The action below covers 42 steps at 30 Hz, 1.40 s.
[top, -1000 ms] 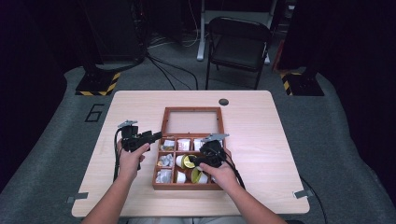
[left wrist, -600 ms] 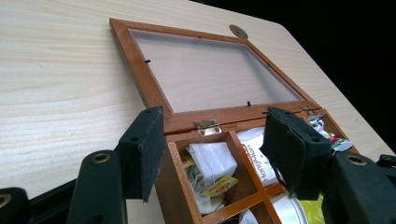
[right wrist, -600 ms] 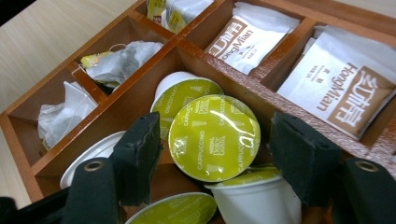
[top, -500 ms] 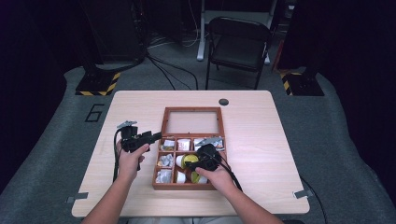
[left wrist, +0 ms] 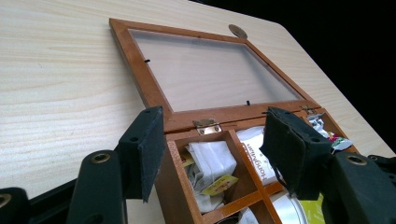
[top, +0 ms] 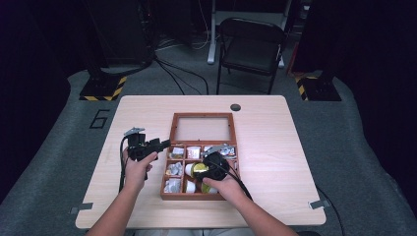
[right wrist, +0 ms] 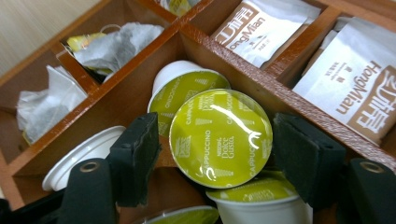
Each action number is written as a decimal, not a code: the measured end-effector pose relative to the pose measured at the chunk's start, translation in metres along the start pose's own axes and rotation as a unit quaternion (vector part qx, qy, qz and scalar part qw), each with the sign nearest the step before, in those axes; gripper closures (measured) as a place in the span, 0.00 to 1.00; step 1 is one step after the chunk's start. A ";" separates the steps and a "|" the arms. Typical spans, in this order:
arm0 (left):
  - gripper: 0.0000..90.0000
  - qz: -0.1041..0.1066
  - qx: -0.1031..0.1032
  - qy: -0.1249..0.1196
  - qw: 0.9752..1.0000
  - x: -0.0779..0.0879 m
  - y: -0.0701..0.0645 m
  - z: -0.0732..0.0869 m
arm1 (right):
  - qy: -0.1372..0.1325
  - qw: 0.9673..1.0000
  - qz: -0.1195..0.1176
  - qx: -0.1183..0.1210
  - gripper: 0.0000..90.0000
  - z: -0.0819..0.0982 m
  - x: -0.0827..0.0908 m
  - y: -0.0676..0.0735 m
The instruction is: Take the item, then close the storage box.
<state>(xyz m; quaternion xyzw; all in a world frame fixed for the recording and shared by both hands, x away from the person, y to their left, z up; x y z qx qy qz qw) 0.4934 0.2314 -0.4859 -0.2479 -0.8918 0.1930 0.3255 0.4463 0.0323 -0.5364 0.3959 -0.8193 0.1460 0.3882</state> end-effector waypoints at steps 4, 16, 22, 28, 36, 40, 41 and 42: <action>0.43 0.000 0.008 -0.006 1.000 0.000 0.000 -0.001 | 0.006 1.000 -0.002 0.002 0.36 -0.001 -0.002 0.001; 0.43 0.001 0.009 -0.003 1.000 0.001 0.002 -0.001 | 0.016 1.000 -0.004 -0.002 0.38 0.000 -0.004 0.000; 0.43 0.001 0.010 -0.005 1.000 0.000 0.003 -0.001 | 0.031 1.000 -0.005 0.002 0.38 0.000 -0.007 0.000; 0.43 0.000 0.017 -0.007 1.000 0.001 0.004 -0.001 | 0.026 1.000 -0.006 -0.007 0.42 0.000 -0.006 -0.001; 0.43 0.001 0.018 -0.008 1.000 0.001 0.004 -0.001 | 0.018 1.000 -0.009 -0.010 0.42 -0.001 -0.004 -0.002; 0.43 0.000 0.021 -0.007 1.000 0.001 0.005 -0.001 | 0.010 1.000 -0.021 -0.017 0.42 -0.005 0.004 -0.001; 0.43 0.000 0.021 -0.007 1.000 0.001 0.005 -0.001 | 0.010 1.000 -0.021 -0.017 0.42 -0.005 0.004 -0.001; 0.43 0.000 0.014 -0.006 1.000 0.002 0.006 -0.001 | 0.006 1.000 -0.024 -0.018 0.42 -0.007 0.009 0.000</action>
Point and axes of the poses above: each handheld gripper's, and its own axes: x roughly backward along the jaws, z roughly out of its underside, y roughly to its left, the point moved 7 cm from there along -x, roughly forward along the jaws, and after that the axes turned 6 degrees about x, right-handed, at the moved point
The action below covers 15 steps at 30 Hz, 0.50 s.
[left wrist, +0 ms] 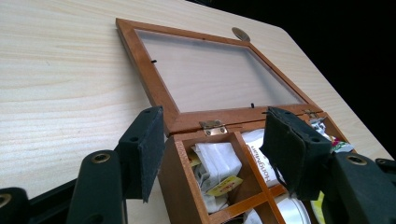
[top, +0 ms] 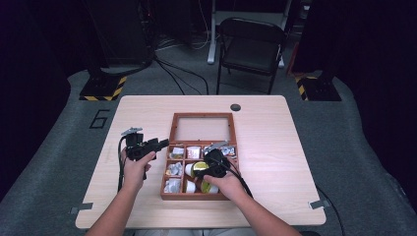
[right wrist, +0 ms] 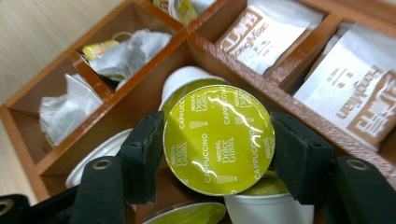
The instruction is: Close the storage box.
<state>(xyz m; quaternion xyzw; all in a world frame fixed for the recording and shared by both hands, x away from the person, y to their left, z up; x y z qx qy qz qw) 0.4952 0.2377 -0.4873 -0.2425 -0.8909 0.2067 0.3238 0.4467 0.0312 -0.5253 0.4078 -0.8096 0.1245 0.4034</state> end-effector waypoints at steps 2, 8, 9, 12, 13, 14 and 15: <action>0.43 -0.001 -0.001 -0.002 1.000 0.000 0.001 -0.001 | -0.003 1.000 0.000 0.002 0.42 -0.001 0.003 0.000; 0.43 -0.001 0.003 -0.005 1.000 0.002 0.002 -0.002 | -0.018 1.000 -0.010 -0.004 0.42 -0.009 0.025 -0.003; 0.43 -0.001 0.003 -0.005 1.000 0.002 0.002 -0.002 | -0.018 1.000 -0.010 -0.004 0.42 -0.009 0.025 -0.003; 0.43 -0.001 0.005 -0.005 1.000 0.002 0.002 -0.002 | -0.033 0.999 -0.001 -0.013 0.42 -0.010 0.043 -0.013; 0.43 -0.001 0.005 -0.005 1.000 0.002 0.002 -0.002 | -0.033 0.999 -0.001 -0.013 0.42 -0.010 0.043 -0.013; 0.43 -0.001 0.004 -0.006 1.000 0.002 0.002 -0.002 | -0.037 0.999 0.004 -0.013 0.42 -0.009 0.047 -0.018; 0.43 0.000 0.008 -0.010 1.000 0.001 0.002 -0.003 | -0.044 0.999 0.015 -0.021 0.42 -0.007 0.056 -0.027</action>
Point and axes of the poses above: each handheld gripper's, and its own axes: x roughly backward along the jaws, z roughly out of its underside, y roughly to its left, the point moved 7 cm from there along -x, roughly forward along the jaws, and after that the axes turned 6 degrees about x, right-handed, at the moved point
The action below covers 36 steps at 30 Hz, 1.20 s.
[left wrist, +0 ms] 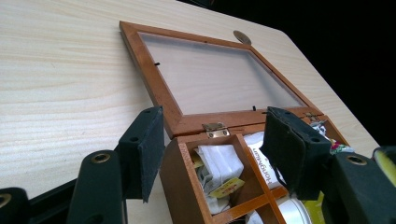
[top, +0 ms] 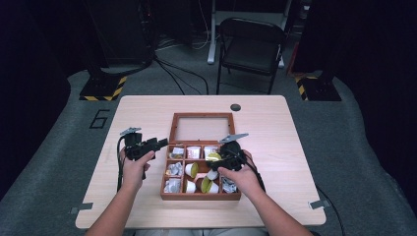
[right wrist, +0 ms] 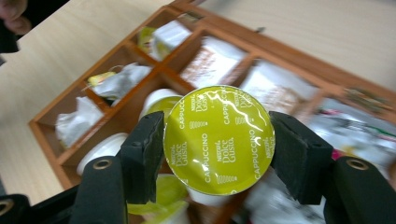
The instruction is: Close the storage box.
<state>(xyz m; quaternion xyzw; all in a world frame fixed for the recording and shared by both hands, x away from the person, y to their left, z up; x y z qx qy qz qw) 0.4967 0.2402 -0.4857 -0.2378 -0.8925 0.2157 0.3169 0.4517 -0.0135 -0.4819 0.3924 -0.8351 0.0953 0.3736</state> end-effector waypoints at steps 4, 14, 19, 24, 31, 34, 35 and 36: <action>0.43 -0.001 -0.001 0.003 1.000 0.000 0.001 0.000 | -0.011 1.000 0.017 -0.007 0.42 0.003 0.014 -0.018; 0.43 -0.002 -0.004 0.006 1.000 -0.001 0.001 0.001 | -0.012 0.991 0.107 -0.076 0.42 0.041 0.048 -0.094; 0.43 -0.003 -0.003 0.008 1.000 -0.001 0.002 0.001 | -0.003 0.980 0.153 -0.124 0.42 0.070 0.057 -0.129; 0.43 -0.003 0.004 0.002 1.000 -0.001 0.001 -0.001 | 0.001 0.970 0.180 -0.160 0.42 0.088 0.064 -0.152; 0.43 -0.001 0.006 0.001 1.000 -0.001 0.002 -0.002 | 0.017 0.961 0.197 -0.193 0.42 0.112 0.064 -0.174; 0.43 0.000 0.009 0.000 1.000 -0.001 0.002 -0.002 | 0.020 0.959 0.200 -0.198 0.42 0.115 0.063 -0.175; 0.43 0.001 0.009 0.000 1.000 -0.001 0.002 -0.002 | 0.017 0.960 0.201 -0.194 0.42 0.116 0.063 -0.176; 0.43 0.001 0.010 0.000 1.000 -0.001 0.002 -0.002 | 0.014 0.959 0.203 -0.200 0.42 0.116 0.063 -0.177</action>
Point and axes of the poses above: each handheld gripper's, and its own axes: x roughly backward along the jaws, z roughly out of its underside, y roughly to its left, the point moved 7 cm from there along -x, roughly forward along the jaws, and after that the axes turned 6 degrees about x, right-handed, at the moved point
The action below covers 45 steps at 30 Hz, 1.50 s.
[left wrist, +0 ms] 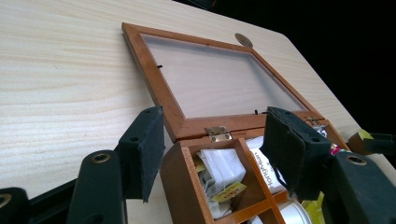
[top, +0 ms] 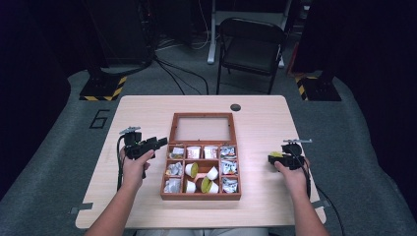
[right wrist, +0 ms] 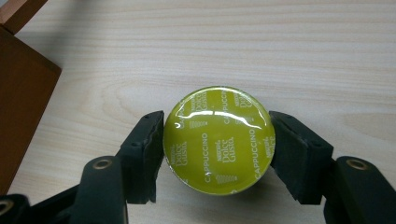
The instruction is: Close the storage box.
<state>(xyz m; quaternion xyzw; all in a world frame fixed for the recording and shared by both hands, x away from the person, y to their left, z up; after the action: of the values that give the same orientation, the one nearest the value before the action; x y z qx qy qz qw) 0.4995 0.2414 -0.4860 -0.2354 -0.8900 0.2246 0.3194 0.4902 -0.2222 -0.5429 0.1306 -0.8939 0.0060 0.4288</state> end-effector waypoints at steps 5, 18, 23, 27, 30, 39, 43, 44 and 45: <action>0.43 0.000 -0.002 -0.001 1.000 -0.001 0.000 0.000 | -0.003 1.000 0.004 -0.003 0.41 0.001 0.000 -0.001; 0.43 -0.005 -0.012 0.008 1.000 -0.003 0.001 0.002 | -0.041 0.999 0.010 -0.008 0.33 -0.008 0.016 0.002; 0.43 -0.007 -0.008 0.008 1.000 -0.003 0.000 0.003 | -0.052 0.998 0.007 0.015 0.32 -0.012 0.019 0.015; 0.43 -0.008 -0.006 0.004 1.000 -0.002 0.001 0.002 | -0.057 0.998 -0.017 0.023 0.30 -0.019 0.020 0.034; 0.42 -0.009 -0.006 0.002 1.000 -0.002 0.000 0.001 | -0.060 0.997 -0.034 0.032 0.31 -0.025 0.021 0.043; 0.39 -0.012 -0.022 0.016 1.000 -0.012 -0.005 0.005 | -0.068 0.994 -0.064 0.063 0.31 -0.043 0.018 0.073; 0.38 -0.008 -0.024 0.019 0.999 -0.017 -0.010 0.006 | -0.067 0.992 -0.075 0.079 0.31 -0.049 0.010 0.085; 0.38 -0.008 -0.024 0.019 0.999 -0.017 -0.010 0.006 | -0.067 0.992 -0.075 0.079 0.31 -0.049 0.010 0.085; 0.38 -0.008 -0.027 0.020 0.999 -0.019 -0.012 0.006 | -0.068 0.991 -0.081 0.086 0.32 -0.052 0.008 0.092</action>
<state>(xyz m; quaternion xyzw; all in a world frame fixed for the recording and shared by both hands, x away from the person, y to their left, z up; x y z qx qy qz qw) 0.5053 0.2201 -0.4920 -0.2415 -0.8908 0.1935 0.3328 0.5029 -0.1287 -0.4945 0.2389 -0.9037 0.0398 0.3532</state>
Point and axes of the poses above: each handheld gripper's, and its own axes: x roughly backward along the jaws, z roughly out of its underside, y roughly to its left, the point moved 7 cm from there along -x, roughly forward along the jaws, and after that the axes turned 6 degrees about x, right-handed, at the moved point
